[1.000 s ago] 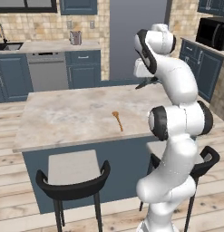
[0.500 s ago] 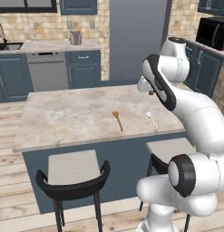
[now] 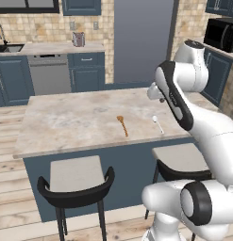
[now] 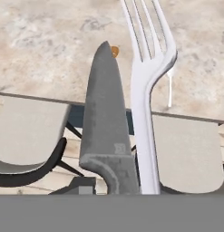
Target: Pick up the metallic utensils from the counter and place them in the open drawer. Make sure not to pick up any wooden utensils.
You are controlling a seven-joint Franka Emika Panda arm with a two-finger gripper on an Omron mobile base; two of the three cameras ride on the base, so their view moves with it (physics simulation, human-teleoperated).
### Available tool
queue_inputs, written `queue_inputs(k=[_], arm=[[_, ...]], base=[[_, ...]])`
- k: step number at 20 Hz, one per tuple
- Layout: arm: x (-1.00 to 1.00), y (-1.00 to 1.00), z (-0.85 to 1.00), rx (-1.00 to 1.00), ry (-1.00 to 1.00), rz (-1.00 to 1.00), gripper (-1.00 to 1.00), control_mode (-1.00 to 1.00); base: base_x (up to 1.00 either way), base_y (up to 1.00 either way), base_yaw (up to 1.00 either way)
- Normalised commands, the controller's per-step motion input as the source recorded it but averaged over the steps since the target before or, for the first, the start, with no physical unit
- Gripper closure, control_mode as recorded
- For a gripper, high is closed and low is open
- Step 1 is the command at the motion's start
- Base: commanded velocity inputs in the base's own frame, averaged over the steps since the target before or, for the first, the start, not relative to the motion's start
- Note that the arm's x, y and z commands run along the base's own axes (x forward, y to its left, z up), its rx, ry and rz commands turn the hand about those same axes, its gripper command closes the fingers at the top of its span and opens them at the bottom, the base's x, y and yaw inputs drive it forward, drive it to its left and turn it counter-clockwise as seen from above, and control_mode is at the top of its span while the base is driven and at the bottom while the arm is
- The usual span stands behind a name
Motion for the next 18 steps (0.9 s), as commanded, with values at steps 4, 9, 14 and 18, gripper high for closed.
queue_inputs(k=[4, 9, 14, 18], arm=[[-0.24, 0.11, 0.0, -0.04, -0.39, 0.0, 1.0, -1.0], [-0.29, 0.0, 0.0, 0.0, -0.37, 0.01, 1.0, -1.0], [-0.09, 0.02, 0.11, 0.0, -0.27, 0.02, 1.0, -1.0], [-0.15, 0.01, 0.09, 0.0, -0.26, 0.03, 1.0, -1.0]], base=[[0.0, 0.0, 0.0], [0.0, 0.0, 0.0], [0.0, 0.0, 0.0], [0.0, 0.0, 0.0]])
